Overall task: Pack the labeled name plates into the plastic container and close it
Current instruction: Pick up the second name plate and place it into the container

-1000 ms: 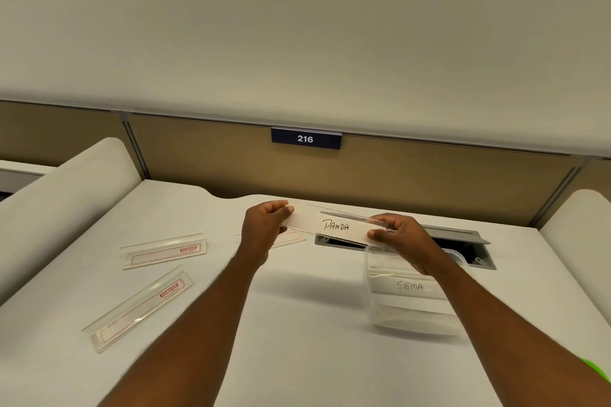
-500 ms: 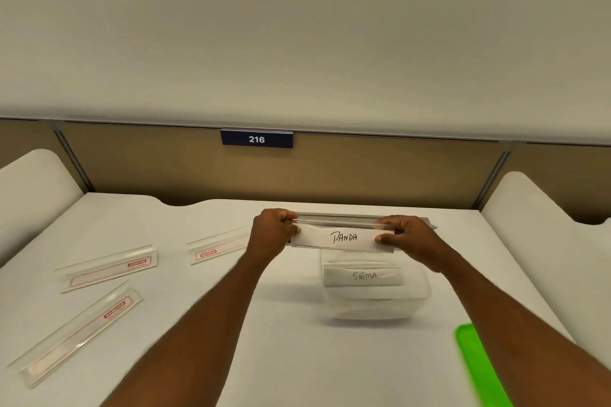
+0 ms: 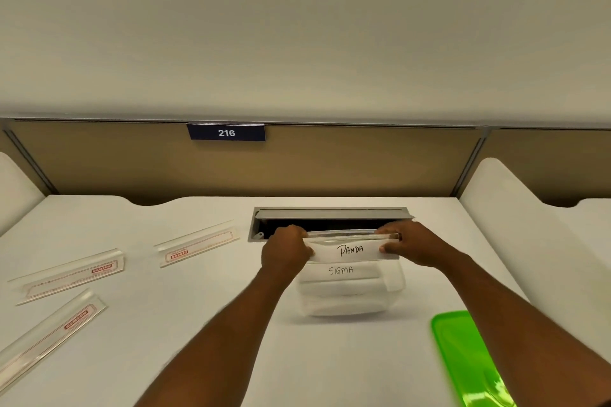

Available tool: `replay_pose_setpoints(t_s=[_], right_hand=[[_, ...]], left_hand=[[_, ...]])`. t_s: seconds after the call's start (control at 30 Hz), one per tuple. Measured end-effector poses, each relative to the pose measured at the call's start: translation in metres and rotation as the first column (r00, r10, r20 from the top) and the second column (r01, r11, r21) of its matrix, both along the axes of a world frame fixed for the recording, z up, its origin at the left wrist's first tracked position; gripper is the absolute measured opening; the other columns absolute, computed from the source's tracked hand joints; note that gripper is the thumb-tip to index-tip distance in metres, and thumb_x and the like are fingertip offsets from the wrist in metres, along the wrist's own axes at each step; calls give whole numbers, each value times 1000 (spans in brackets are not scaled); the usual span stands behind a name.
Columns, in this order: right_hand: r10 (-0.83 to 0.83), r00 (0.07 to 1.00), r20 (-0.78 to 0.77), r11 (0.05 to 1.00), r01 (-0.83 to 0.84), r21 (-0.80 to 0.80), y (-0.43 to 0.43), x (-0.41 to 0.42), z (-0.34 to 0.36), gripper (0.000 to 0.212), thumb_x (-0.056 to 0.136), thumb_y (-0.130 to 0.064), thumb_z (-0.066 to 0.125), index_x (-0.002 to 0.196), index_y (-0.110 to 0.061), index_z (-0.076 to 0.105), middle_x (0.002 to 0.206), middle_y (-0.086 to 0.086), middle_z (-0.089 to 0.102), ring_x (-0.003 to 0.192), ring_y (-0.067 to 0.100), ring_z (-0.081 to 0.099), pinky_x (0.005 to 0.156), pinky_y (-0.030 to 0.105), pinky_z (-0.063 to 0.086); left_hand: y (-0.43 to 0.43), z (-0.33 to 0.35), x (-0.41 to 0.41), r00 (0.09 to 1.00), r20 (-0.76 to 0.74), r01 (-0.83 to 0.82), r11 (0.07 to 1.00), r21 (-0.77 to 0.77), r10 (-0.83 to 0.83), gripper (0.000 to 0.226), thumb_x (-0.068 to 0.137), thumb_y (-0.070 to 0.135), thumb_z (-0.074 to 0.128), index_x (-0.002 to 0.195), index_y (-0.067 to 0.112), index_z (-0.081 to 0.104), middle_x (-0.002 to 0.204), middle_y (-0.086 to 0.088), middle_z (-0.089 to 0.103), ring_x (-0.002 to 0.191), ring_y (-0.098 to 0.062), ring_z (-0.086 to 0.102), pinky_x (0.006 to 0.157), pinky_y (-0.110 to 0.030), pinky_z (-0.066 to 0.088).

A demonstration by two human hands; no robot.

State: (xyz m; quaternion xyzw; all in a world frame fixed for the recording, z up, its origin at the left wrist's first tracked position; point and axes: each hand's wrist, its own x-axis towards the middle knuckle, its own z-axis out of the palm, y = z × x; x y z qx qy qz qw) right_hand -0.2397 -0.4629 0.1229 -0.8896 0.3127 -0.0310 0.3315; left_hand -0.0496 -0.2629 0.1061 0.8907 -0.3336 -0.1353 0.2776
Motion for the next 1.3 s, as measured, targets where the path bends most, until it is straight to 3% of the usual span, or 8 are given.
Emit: replay_pose_setpoints(t_s=[0.2, 0.53, 0.8, 1.07, 1.3], right_hand=[[52, 998, -32, 995, -55, -80, -3, 8, -11, 35, 80, -25, 75, 114, -21, 68, 105, -9, 67, 95, 9, 61, 80, 19, 44], [89, 987, -135, 979, -111, -169, -10, 19, -18, 33, 80, -31, 72, 113, -25, 69, 112, -1, 71, 100, 18, 64, 89, 36, 53], [61, 980, -189, 982, -93, -166, -13, 21, -28, 39, 83, -29, 71, 121, -21, 66, 123, 2, 68, 108, 21, 64, 94, 36, 52], [61, 972, -227, 978, -104, -182, -13, 25, -41, 38, 85, -25, 70, 122, -19, 65, 122, 5, 67, 108, 23, 63, 86, 26, 47], [45, 963, -267, 954, -120, -273, -13, 33, -46, 35, 83, -29, 70, 118, -25, 67, 115, 4, 70, 105, 23, 63, 89, 32, 49]], left_hand=[[-6, -12, -1, 984, 178, -11, 996, 84, -4, 32, 76, 30, 70, 107, 23, 67, 103, -1, 70, 95, -23, 65, 72, -28, 45], [-14, -29, 4, 950, 302, 28, 988, 152, -74, 27, 81, 32, 66, 105, 19, 68, 101, -3, 70, 93, -22, 64, 76, -33, 51], [-26, -38, 0, 902, 401, 71, 972, 225, -158, 47, 77, 46, 70, 112, 16, 62, 103, -4, 67, 99, -23, 59, 73, -34, 51], [-30, -47, 2, 891, 393, 111, 949, 296, -227, 39, 81, 42, 67, 109, 14, 65, 106, -5, 67, 101, -22, 58, 78, -35, 53], [-35, -47, 2, 876, 373, 123, 890, 438, -304, 25, 85, 30, 66, 103, 14, 68, 99, -4, 69, 86, -24, 68, 72, -33, 52]])
